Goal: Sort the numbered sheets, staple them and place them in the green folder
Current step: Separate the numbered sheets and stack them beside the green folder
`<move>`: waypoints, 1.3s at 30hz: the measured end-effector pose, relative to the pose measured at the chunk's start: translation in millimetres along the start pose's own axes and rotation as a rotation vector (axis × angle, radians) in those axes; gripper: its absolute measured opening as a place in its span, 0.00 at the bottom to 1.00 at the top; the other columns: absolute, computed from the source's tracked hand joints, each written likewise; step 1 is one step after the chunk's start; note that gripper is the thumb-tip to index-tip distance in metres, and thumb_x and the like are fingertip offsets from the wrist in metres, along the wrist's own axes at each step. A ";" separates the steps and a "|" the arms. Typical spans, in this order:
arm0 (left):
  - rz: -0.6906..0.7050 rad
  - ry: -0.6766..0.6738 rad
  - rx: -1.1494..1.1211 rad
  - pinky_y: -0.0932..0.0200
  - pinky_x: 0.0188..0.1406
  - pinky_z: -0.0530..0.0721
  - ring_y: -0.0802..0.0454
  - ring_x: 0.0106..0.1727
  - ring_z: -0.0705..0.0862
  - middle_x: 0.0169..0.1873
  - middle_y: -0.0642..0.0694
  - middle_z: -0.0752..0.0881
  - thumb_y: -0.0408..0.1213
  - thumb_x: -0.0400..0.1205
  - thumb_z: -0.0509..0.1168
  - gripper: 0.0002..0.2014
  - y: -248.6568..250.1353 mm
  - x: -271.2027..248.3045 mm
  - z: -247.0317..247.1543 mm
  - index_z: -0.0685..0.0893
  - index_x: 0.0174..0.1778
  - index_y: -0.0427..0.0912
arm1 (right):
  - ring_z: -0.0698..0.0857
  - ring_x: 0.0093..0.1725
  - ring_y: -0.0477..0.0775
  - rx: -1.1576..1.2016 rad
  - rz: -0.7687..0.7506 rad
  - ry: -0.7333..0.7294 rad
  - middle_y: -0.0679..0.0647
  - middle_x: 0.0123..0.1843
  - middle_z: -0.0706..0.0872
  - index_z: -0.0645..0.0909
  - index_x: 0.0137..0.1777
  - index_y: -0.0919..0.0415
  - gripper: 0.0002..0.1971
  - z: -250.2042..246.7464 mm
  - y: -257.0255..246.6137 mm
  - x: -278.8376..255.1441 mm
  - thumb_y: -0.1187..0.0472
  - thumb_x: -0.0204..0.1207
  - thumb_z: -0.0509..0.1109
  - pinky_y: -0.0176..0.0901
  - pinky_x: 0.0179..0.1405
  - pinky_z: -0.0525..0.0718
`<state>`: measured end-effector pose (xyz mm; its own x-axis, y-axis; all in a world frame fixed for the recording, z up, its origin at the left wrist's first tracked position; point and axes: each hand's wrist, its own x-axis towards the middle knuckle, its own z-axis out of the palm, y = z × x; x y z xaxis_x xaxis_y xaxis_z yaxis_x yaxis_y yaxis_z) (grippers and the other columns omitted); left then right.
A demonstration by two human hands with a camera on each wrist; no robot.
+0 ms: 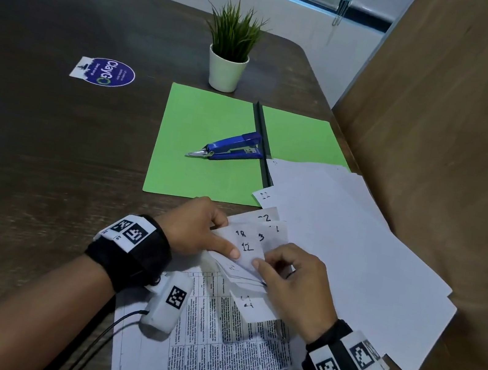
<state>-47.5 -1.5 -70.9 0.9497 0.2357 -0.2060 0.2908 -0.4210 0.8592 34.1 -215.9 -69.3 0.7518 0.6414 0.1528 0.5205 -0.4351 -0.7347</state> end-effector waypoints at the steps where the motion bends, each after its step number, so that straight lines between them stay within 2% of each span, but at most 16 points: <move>1: -0.007 -0.002 -0.002 0.41 0.46 0.89 0.45 0.38 0.92 0.38 0.43 0.94 0.44 0.67 0.86 0.15 0.7 -0.8 -0.1 0.93 0.37 0.37 | 0.82 0.31 0.45 0.000 -0.027 0.016 0.43 0.32 0.85 0.84 0.30 0.49 0.12 0.6 0.4 0.0 0.60 0.71 0.81 0.38 0.34 0.80; 5: -0.011 -0.040 0.006 0.42 0.50 0.90 0.48 0.39 0.92 0.37 0.48 0.94 0.46 0.66 0.85 0.14 3.9 -3.1 -0.4 0.95 0.39 0.42 | 0.79 0.30 0.47 -0.054 -0.101 -0.016 0.46 0.31 0.82 0.81 0.31 0.52 0.13 1.2 2.7 -1.5 0.58 0.78 0.74 0.45 0.33 0.79; 8: -0.020 -0.081 0.006 0.45 0.54 0.90 0.49 0.44 0.93 0.39 0.53 0.95 0.46 0.67 0.85 0.13 4.4 -4.7 -1.9 0.95 0.43 0.46 | 0.77 0.31 0.49 -0.084 -0.126 -0.046 0.48 0.32 0.80 0.78 0.32 0.55 0.15 1.8 2.6 -2.2 0.54 0.81 0.66 0.52 0.34 0.79; 10: -0.021 -0.098 0.011 0.46 0.54 0.90 0.48 0.45 0.93 0.39 0.53 0.95 0.45 0.69 0.84 0.12 4.8 -5.5 -3.1 0.96 0.44 0.45 | 0.79 0.33 0.47 -0.091 -0.140 -0.035 0.46 0.35 0.82 0.80 0.35 0.55 0.15 1.4 1.2 -2.2 0.52 0.82 0.62 0.53 0.36 0.81; 14: -0.043 -0.116 0.010 0.50 0.51 0.90 0.48 0.45 0.93 0.37 0.54 0.94 0.45 0.71 0.83 0.11 7.2 -4.3 -4.5 0.96 0.42 0.43 | 0.84 0.38 0.49 -0.167 -0.198 0.047 0.44 0.43 0.88 0.86 0.42 0.55 0.15 -1.4 -3.8 -3.6 0.54 0.83 0.60 0.51 0.37 0.84; 17: -0.045 -0.120 0.004 0.55 0.47 0.89 0.53 0.41 0.93 0.36 0.55 0.94 0.47 0.70 0.83 0.09 7.2 -4.1 -5.4 0.95 0.38 0.47 | 0.86 0.39 0.50 -0.163 -0.217 0.147 0.42 0.43 0.89 0.88 0.43 0.56 0.12 -5.5 -6.8 -6.8 0.57 0.82 0.63 0.50 0.38 0.86; 21: -0.052 -0.123 0.019 0.53 0.48 0.89 0.53 0.41 0.93 0.36 0.54 0.94 0.49 0.68 0.84 0.09 5.7 -3.9 -6.0 0.94 0.35 0.49 | 0.86 0.40 0.42 -0.062 -0.176 0.224 0.37 0.42 0.88 0.89 0.45 0.54 0.10 -16.1 -5.2 -8.4 0.60 0.84 0.67 0.43 0.39 0.84; 26: -0.086 -0.120 0.056 0.49 0.49 0.90 0.51 0.41 0.93 0.35 0.52 0.94 0.49 0.68 0.85 0.14 6.1 -3.2 -7.2 0.93 0.38 0.44 | 0.82 0.36 0.43 0.027 -0.105 0.273 0.42 0.39 0.86 0.86 0.45 0.53 0.09 -43.0 -10.9 -4.4 0.61 0.85 0.67 0.32 0.33 0.75; 28: -0.096 -0.113 0.060 0.45 0.51 0.91 0.49 0.43 0.94 0.36 0.52 0.94 0.50 0.67 0.85 0.15 5.2 -3.8 -7.6 0.94 0.39 0.43 | 0.81 0.33 0.43 0.030 -0.075 0.195 0.41 0.38 0.86 0.84 0.44 0.50 0.07 -52.2 -16.2 -7.3 0.56 0.84 0.67 0.32 0.29 0.74; 30: -0.089 -0.113 0.065 0.45 0.52 0.90 0.48 0.45 0.93 0.37 0.52 0.94 0.49 0.67 0.85 0.13 4.9 -4.6 -7.1 0.94 0.39 0.45 | 0.85 0.37 0.41 0.008 0.034 -0.043 0.37 0.42 0.90 0.84 0.50 0.46 0.03 -62.4 -15.3 -9.0 0.50 0.80 0.73 0.34 0.33 0.81; 32: -0.078 -0.122 0.065 0.47 0.52 0.90 0.49 0.45 0.93 0.37 0.54 0.94 0.47 0.68 0.85 0.11 5.3 -5.5 -6.8 0.95 0.40 0.49 | 0.87 0.36 0.40 -0.074 0.150 -0.305 0.38 0.43 0.91 0.83 0.54 0.46 0.11 -74.2 -2.6 -9.2 0.49 0.75 0.78 0.36 0.36 0.82; 33: -0.074 -0.126 0.064 0.48 0.52 0.90 0.49 0.45 0.93 0.36 0.55 0.94 0.47 0.68 0.85 0.10 5.8 -5.9 -7.3 0.95 0.41 0.49 | 0.87 0.33 0.41 -0.093 0.189 -0.363 0.40 0.40 0.91 0.83 0.52 0.48 0.11 -79.0 5.7 -9.1 0.50 0.74 0.80 0.36 0.36 0.82; 35: -0.074 -0.135 0.062 0.49 0.51 0.91 0.49 0.44 0.93 0.37 0.55 0.94 0.46 0.68 0.85 0.11 6.2 -6.2 -8.6 0.95 0.42 0.48 | 0.87 0.32 0.52 -0.098 0.216 -0.372 0.49 0.32 0.89 0.85 0.43 0.55 0.07 -85.4 17.3 -10.4 0.55 0.75 0.79 0.47 0.38 0.84; 36: -0.076 -0.138 0.058 0.49 0.52 0.91 0.50 0.44 0.93 0.37 0.54 0.94 0.45 0.68 0.85 0.11 5.3 -6.1 -9.0 0.95 0.43 0.47 | 0.84 0.30 0.55 -0.097 0.208 -0.355 0.52 0.29 0.86 0.84 0.37 0.60 0.10 -87.1 20.3 -10.3 0.57 0.76 0.78 0.51 0.37 0.82; 37: -0.077 -0.140 0.055 0.48 0.53 0.91 0.49 0.45 0.93 0.38 0.53 0.94 0.44 0.69 0.85 0.12 4.6 -6.5 -9.2 0.95 0.44 0.45 | 0.79 0.26 0.51 -0.087 0.197 -0.319 0.51 0.25 0.82 0.83 0.32 0.62 0.13 -90.1 21.0 -9.4 0.60 0.77 0.77 0.47 0.34 0.79; 39: -0.070 -0.128 0.065 0.45 0.55 0.90 0.49 0.45 0.94 0.40 0.52 0.95 0.45 0.69 0.84 0.14 2.1 -5.8 -9.2 0.94 0.45 0.43 | 0.73 0.22 0.39 -0.089 0.131 -0.114 0.47 0.22 0.79 0.83 0.29 0.63 0.14 -102.8 11.7 -0.5 0.65 0.76 0.78 0.33 0.28 0.73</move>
<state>-53.4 4.4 -63.6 0.9327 0.1547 -0.3258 0.3597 -0.4641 0.8095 81.4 -286.3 -10.0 0.7676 0.6407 -0.0199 0.4584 -0.5704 -0.6815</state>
